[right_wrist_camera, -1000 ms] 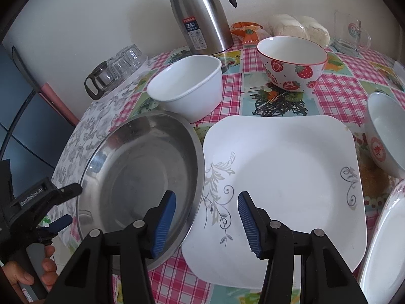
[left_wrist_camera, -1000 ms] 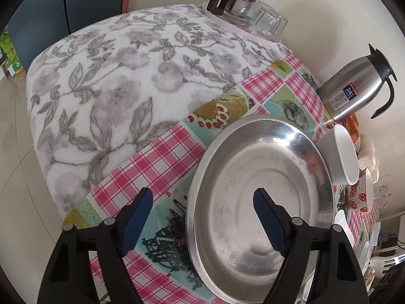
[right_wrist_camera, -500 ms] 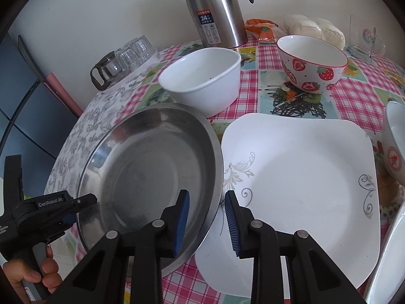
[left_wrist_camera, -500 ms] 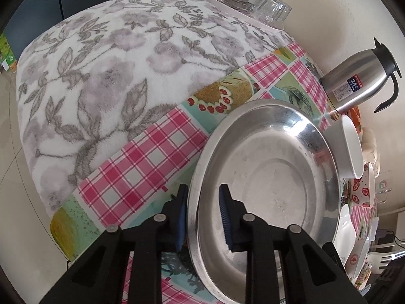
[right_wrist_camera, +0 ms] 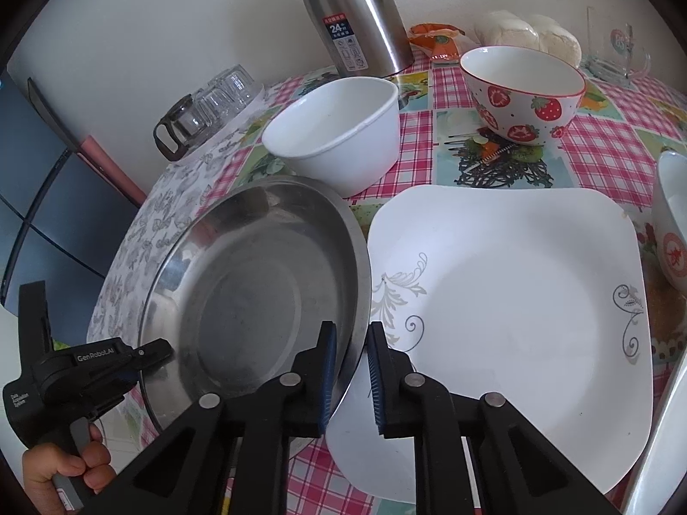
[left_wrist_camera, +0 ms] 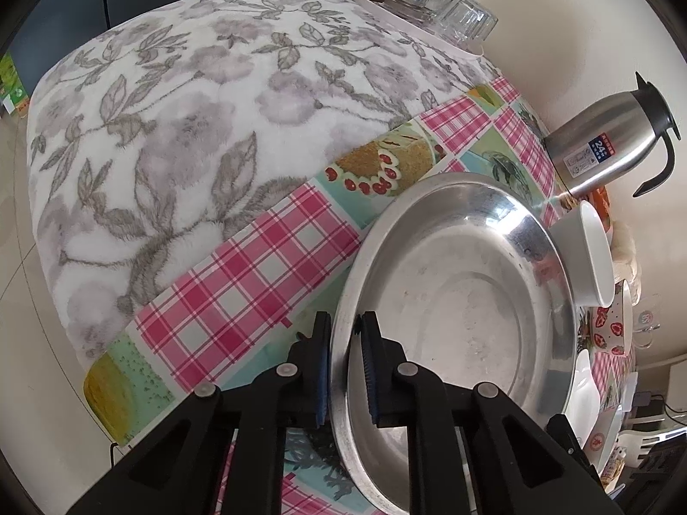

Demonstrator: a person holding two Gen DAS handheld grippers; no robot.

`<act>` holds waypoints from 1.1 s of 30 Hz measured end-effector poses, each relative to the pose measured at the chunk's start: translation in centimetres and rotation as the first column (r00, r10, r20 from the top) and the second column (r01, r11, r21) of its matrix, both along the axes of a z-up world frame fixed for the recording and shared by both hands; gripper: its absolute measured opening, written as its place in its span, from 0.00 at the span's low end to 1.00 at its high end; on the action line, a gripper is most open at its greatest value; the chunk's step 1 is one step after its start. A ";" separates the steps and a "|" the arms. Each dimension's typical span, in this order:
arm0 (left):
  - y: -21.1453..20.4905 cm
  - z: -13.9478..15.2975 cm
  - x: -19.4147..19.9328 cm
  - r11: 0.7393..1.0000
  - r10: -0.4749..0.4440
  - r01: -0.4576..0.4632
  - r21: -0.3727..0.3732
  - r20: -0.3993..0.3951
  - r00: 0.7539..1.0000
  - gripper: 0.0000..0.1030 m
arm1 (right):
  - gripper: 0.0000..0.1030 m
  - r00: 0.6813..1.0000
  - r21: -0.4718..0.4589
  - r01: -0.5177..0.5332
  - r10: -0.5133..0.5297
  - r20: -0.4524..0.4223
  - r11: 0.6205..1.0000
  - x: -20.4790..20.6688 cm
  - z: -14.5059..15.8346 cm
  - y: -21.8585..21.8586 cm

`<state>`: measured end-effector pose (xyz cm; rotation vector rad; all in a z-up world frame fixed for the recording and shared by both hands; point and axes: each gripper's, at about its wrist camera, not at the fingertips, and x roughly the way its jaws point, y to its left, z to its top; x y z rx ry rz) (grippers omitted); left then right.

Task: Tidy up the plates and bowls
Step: 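Lift the steel tray by its rim with the right gripper, tilting it up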

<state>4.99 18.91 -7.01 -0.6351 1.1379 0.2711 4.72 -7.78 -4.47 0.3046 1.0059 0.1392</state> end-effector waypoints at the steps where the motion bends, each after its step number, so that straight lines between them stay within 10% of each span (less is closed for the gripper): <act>1: 0.0 0.0 0.0 1.000 0.002 -0.002 -0.005 0.002 1.000 0.13 | 0.14 1.000 0.009 0.002 -0.002 0.000 1.000 0.0 0.0 -0.1; 33: 3.8 0.0 -0.8 0.993 0.114 -0.113 -0.023 0.035 0.993 0.15 | 0.13 0.995 0.058 -0.085 0.088 -0.048 0.995 1.6 -1.9 3.9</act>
